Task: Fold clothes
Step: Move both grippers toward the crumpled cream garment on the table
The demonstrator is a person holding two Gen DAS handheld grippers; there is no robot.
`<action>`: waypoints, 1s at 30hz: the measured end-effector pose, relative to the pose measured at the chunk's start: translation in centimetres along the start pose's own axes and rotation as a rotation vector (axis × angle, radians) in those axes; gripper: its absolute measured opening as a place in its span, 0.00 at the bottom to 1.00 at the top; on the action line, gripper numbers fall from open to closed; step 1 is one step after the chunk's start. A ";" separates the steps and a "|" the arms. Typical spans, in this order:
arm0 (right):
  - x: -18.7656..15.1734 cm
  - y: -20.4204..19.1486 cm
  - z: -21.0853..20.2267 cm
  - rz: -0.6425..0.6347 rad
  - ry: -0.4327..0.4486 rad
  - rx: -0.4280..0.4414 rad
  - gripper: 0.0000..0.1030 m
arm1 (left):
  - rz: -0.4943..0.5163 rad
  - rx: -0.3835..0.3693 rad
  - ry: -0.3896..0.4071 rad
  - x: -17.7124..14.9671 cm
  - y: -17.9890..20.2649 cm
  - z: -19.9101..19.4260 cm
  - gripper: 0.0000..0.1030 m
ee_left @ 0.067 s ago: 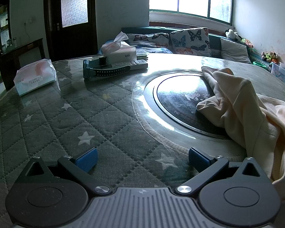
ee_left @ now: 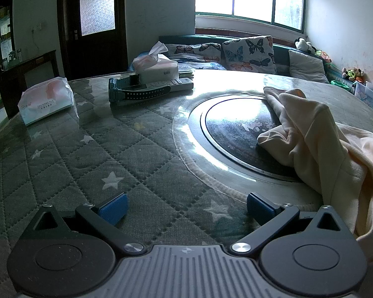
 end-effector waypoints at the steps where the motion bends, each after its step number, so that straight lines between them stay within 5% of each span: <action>1: 0.0 0.0 0.0 -0.001 0.000 0.000 1.00 | -0.001 -0.001 0.000 0.0 0.0 0.0 1.00; 30: -0.4 0.5 -2.7 -0.009 -0.001 0.004 1.00 | 0.041 0.044 -0.044 -0.5 2.3 -1.3 1.00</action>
Point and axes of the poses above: each gripper's, at about its wrist camera, not at the fingertips, and z roughly the way its jaws point, y to its right, x to its top, the point moved 9 cm from there along z, roughly the way its jaws point, and after that the axes turned 9 degrees about -z, right-handed, at the moved point
